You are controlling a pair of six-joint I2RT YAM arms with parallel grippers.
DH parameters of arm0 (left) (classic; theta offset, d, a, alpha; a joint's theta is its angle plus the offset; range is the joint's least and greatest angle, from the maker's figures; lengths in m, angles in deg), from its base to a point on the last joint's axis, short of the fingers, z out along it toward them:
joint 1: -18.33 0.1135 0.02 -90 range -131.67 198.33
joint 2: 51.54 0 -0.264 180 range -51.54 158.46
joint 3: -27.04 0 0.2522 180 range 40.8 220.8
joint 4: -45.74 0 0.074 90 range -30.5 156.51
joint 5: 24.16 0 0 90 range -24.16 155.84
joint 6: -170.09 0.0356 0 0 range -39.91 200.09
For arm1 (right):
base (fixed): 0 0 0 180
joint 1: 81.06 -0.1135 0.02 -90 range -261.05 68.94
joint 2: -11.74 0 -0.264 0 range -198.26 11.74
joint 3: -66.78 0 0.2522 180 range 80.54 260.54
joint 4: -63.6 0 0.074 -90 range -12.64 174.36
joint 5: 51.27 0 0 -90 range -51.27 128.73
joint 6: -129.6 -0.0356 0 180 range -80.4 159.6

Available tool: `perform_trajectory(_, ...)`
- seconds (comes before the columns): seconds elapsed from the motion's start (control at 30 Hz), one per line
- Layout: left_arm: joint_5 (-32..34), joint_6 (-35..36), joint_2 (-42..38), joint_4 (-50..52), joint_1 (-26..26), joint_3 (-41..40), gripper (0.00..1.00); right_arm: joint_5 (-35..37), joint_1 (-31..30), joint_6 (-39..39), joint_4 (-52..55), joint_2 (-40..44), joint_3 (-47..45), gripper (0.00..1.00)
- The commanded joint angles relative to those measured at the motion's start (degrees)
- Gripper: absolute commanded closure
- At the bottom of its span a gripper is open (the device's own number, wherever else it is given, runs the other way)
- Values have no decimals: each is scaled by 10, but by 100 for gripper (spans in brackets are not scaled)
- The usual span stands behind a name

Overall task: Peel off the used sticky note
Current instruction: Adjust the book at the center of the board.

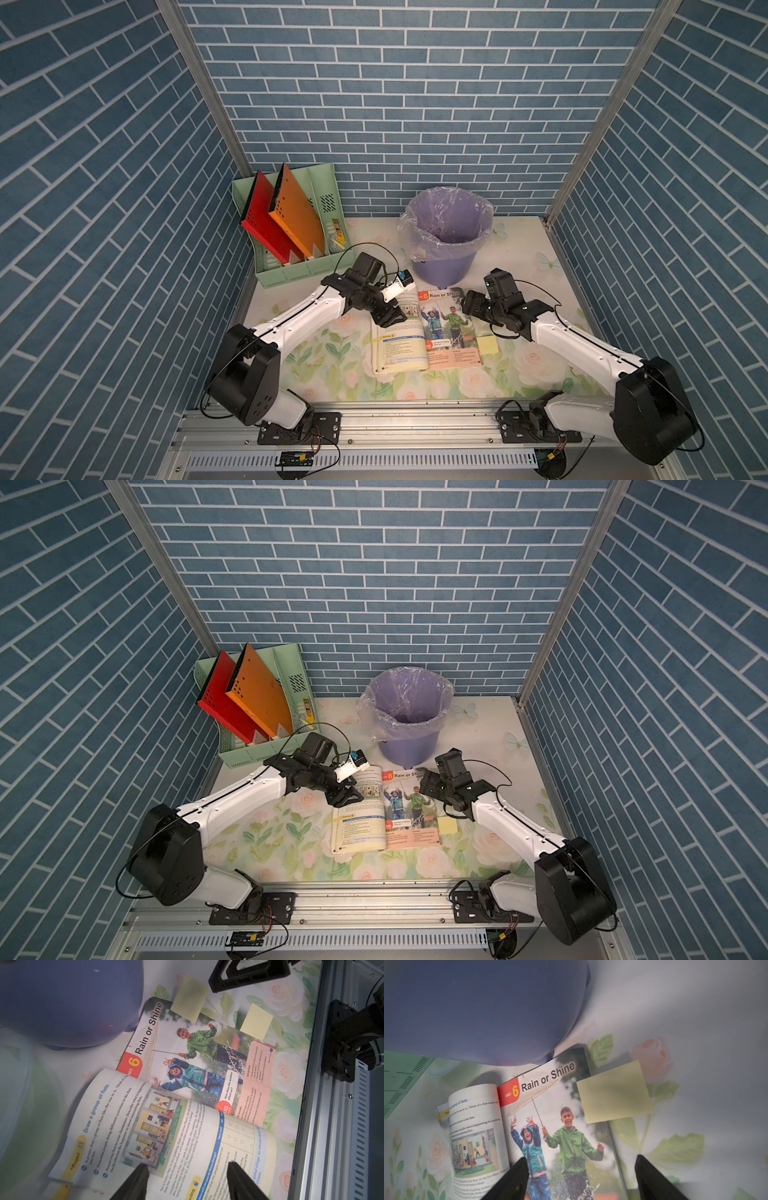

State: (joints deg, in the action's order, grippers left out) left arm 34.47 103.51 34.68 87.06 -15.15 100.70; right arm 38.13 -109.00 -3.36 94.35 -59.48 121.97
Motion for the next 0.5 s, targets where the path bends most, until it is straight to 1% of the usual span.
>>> perform_trajectory(0.0,24,-20,28,-51,-54,-2,35,-33,34,38,27,18,-14,18)
perform_trajectory(0.07,56,-18,58,-74,-107,7,36,-35,61,39,27,24,-24,18)
perform_trajectory(0.1,74,-16,73,-79,-129,18,36,-52,73,38,25,26,-28,18)
perform_trajectory(0.2,103,-8,120,-91,-181,58,36,-64,97,38,25,26,-37,19)
perform_trajectory(0.27,122,-2,151,-95,-206,85,36,-66,106,39,25,24,-38,19)
perform_trajectory(0.33,160,8,184,-106,-225,100,38,-75,117,41,21,22,-38,17)
perform_trajectory(0.4,190,18,208,-116,-236,106,38,-93,132,43,14,17,-39,17)
perform_trajectory(0.47,207,23,225,-120,-236,103,39,-112,142,46,6,12,-43,16)
